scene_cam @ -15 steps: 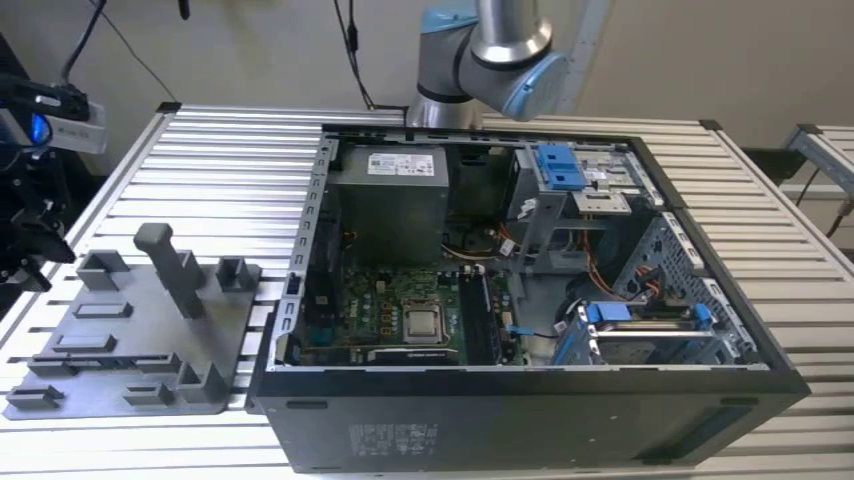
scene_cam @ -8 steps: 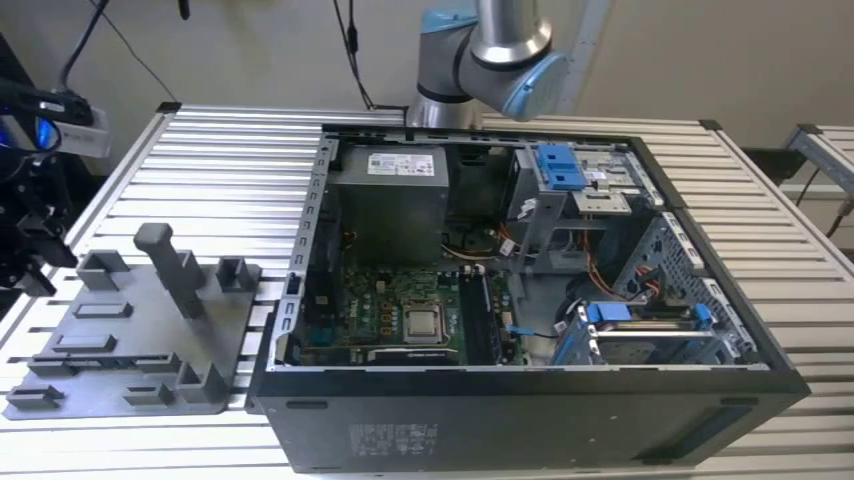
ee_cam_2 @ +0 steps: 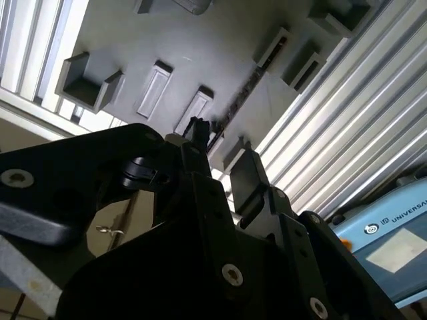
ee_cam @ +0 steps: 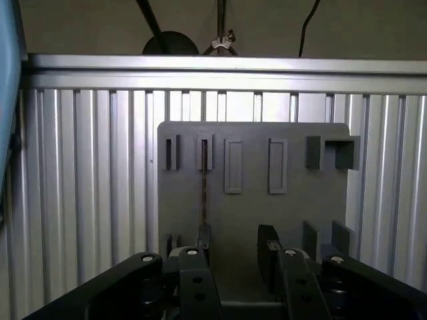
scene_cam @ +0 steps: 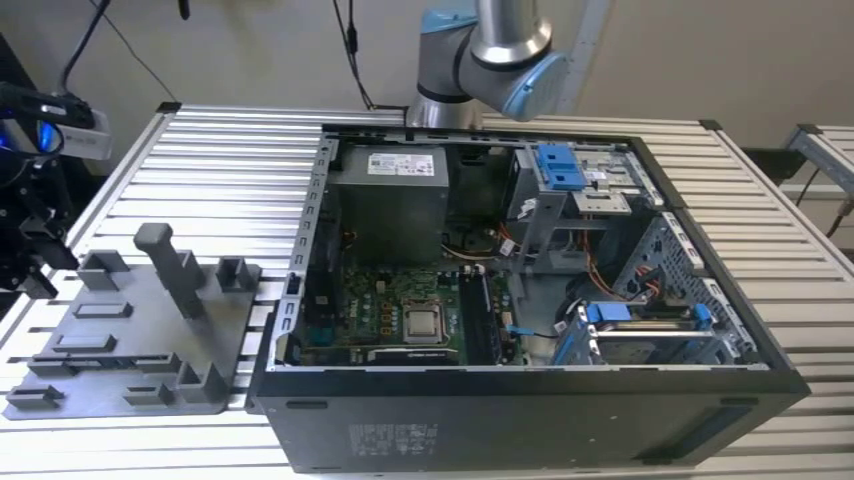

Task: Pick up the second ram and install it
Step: 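Pick up the second ram and move it above second insertion slot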

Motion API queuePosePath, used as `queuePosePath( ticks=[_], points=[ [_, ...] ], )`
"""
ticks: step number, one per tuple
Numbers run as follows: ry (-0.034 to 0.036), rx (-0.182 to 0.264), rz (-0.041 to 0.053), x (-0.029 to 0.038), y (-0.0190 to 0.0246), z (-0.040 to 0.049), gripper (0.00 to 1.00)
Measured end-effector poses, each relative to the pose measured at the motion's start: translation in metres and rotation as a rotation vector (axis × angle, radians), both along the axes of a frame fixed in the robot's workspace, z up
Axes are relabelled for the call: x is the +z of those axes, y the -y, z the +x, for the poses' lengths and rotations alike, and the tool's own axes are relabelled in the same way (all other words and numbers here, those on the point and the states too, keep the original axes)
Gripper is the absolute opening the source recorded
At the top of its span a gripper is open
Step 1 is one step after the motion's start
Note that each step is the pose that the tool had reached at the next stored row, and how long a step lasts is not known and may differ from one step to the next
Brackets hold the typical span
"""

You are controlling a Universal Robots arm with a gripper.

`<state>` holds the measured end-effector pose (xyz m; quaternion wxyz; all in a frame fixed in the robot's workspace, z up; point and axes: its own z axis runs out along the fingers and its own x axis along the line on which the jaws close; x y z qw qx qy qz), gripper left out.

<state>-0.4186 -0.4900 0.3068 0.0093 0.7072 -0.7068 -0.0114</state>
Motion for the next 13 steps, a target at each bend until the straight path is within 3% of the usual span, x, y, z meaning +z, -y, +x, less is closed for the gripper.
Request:
queuePosePath(
  ticks=[13],
  points=[
    [0.0000, 0.000, 0.0000, -0.0130, 0.0031, 0.0001, 0.42]
  ],
)
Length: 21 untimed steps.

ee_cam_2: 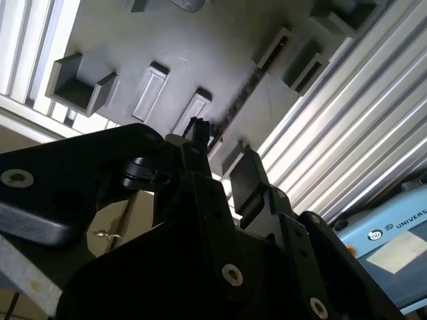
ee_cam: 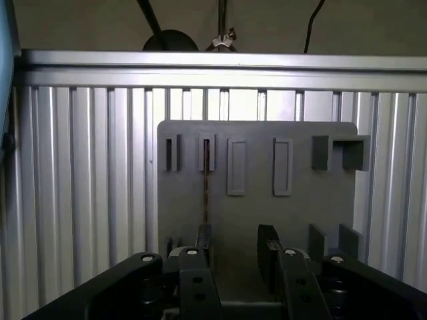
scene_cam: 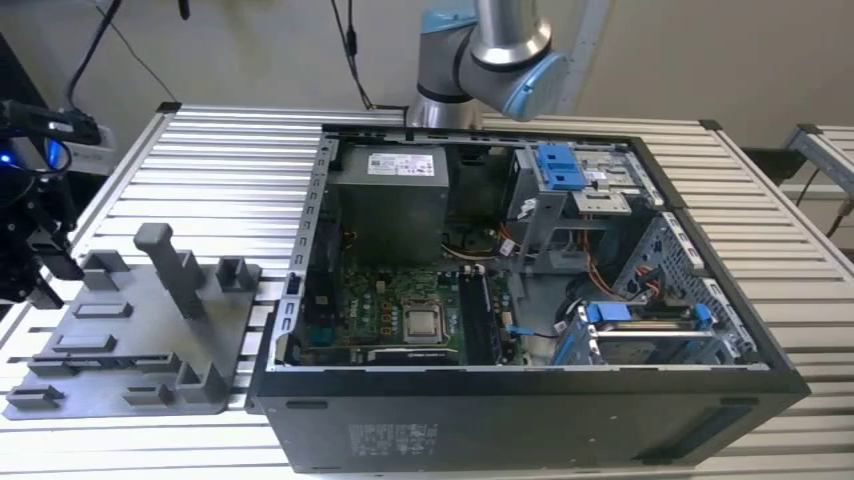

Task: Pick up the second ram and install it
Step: 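Pick up the second ram and move it above second insertion slot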

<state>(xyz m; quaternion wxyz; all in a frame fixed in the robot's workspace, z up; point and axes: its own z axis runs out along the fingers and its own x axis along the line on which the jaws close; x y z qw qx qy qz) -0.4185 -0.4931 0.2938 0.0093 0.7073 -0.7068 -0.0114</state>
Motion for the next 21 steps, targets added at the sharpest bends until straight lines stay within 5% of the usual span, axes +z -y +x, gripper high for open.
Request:
queuePosePath(
  ticks=[21],
  points=[
    [-0.0001, 0.000, 0.0000, -0.0331, 0.0031, 0.0000, 0.42]
  ],
)
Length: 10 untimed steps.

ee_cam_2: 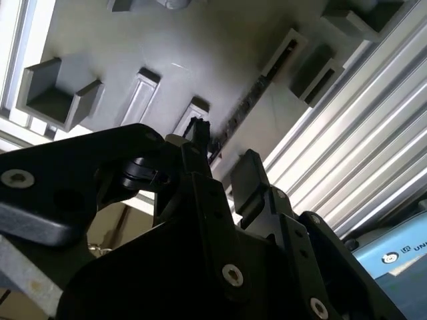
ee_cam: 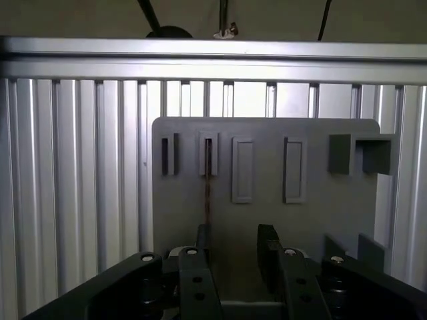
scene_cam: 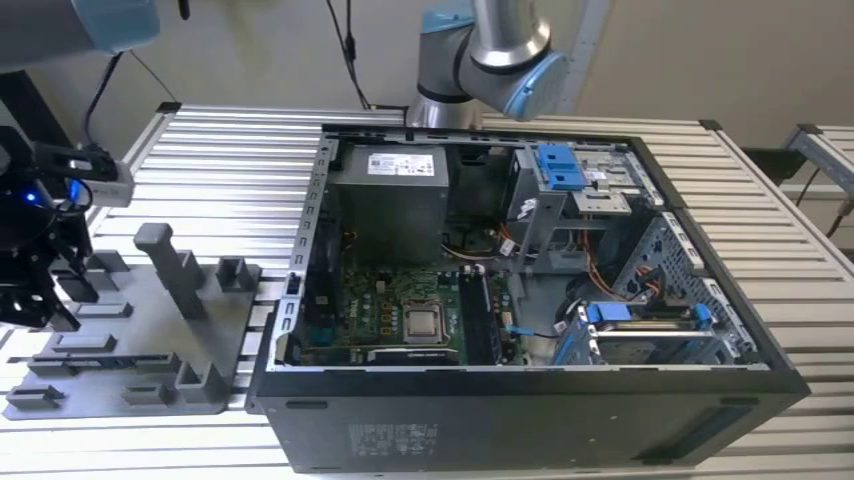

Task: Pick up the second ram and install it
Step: 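Pick up the second ram and move it above second insertion slot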

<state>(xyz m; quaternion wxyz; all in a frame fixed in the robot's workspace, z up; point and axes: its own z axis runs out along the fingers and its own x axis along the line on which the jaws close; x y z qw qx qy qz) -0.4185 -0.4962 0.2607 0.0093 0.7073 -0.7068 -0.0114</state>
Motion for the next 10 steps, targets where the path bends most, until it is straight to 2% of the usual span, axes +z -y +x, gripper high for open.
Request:
queuePosePath(
  ticks=[10],
  points=[
    [0.0002, 0.000, 0.0001, -0.0132, 0.0062, -0.0001, 0.42]
  ],
)
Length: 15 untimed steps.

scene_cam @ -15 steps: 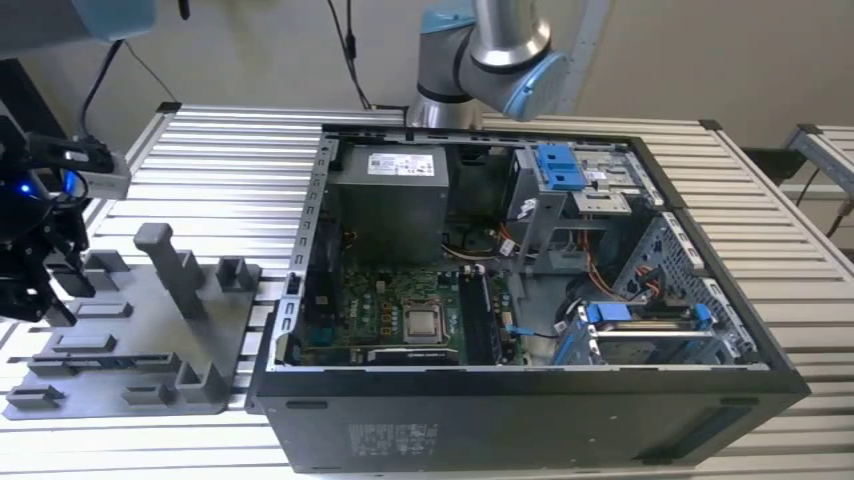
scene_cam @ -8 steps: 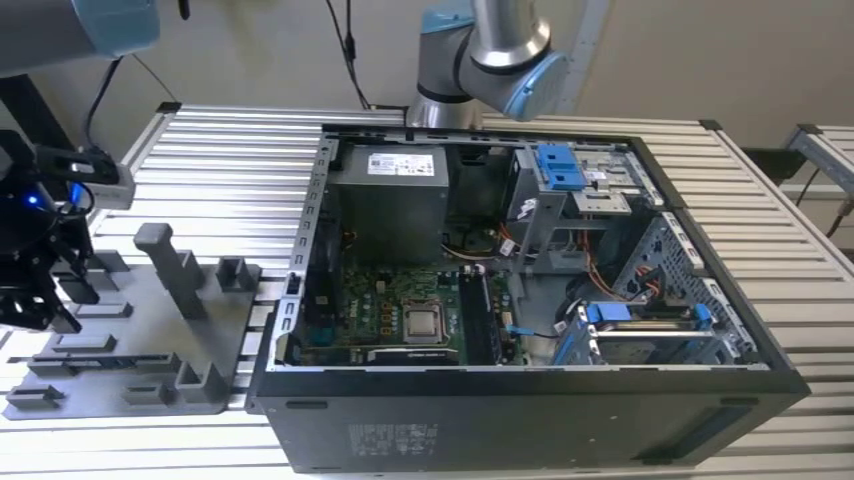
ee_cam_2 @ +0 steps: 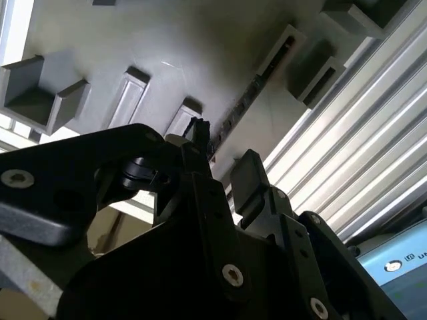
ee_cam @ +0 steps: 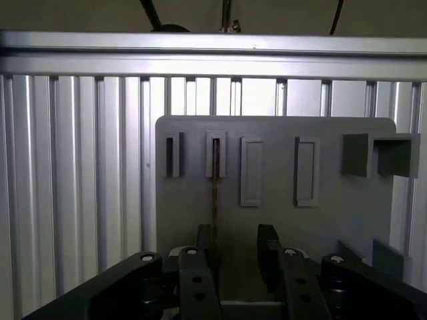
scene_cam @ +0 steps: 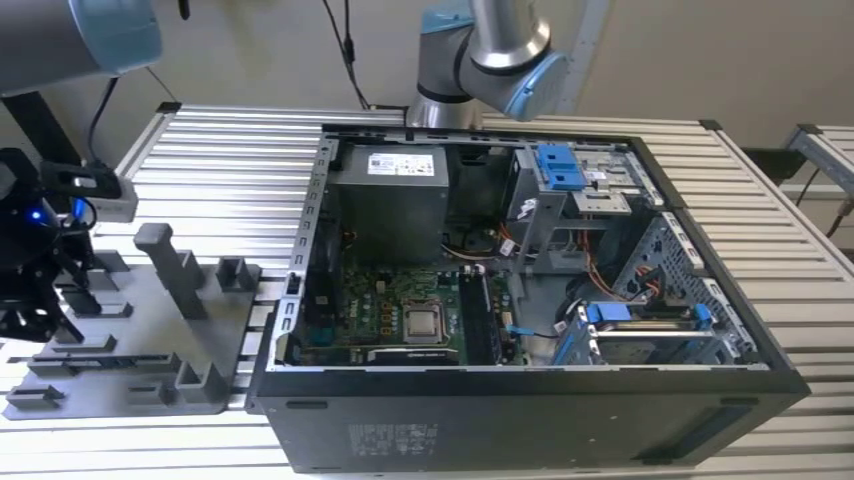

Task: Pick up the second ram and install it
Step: 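Pick up the second ram and move it above second insertion slot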

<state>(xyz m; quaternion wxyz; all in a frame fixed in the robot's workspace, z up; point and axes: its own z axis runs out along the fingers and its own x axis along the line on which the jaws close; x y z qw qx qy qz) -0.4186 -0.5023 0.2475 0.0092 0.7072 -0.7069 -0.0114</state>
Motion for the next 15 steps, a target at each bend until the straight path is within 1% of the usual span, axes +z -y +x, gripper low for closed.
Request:
queuePosePath(
  ticks=[8, 10, 15],
  points=[
    [-0.0002, 0.000, -0.0001, -0.0114, 0.0010, 0.0000, 0.42],
    [-0.0003, 0.000, -0.0002, -0.0127, 0.0011, 0.0000, 0.42],
    [-0.0002, 0.000, -0.0001, -0.0131, 0.0011, 0.0001, 0.42]
  ],
)
